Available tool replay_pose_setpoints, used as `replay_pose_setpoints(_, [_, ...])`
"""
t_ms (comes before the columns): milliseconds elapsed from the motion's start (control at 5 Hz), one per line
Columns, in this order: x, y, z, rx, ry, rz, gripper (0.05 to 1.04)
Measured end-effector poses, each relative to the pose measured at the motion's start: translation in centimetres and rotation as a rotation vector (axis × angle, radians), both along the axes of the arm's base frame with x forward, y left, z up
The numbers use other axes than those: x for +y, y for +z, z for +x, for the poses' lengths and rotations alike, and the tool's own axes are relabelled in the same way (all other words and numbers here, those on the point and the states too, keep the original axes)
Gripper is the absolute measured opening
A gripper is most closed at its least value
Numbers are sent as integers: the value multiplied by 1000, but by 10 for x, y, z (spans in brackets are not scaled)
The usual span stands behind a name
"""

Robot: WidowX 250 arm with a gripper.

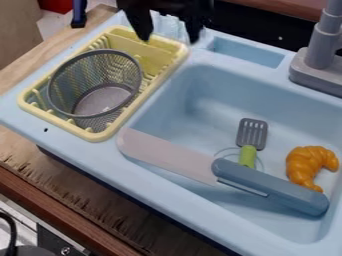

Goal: Shrimp moved from the basket to the right side of the sink

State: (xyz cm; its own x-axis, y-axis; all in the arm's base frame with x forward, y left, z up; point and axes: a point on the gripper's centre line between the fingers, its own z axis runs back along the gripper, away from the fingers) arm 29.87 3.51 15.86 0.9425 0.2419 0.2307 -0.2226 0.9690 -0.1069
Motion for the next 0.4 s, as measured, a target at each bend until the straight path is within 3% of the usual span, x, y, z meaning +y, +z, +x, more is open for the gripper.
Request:
replay_pose_setpoints(200, [11, -4, 1, -14, -81, 69, 999])
replay_pose_setpoints(400, [18, -15, -7, -7, -122, 105, 999])
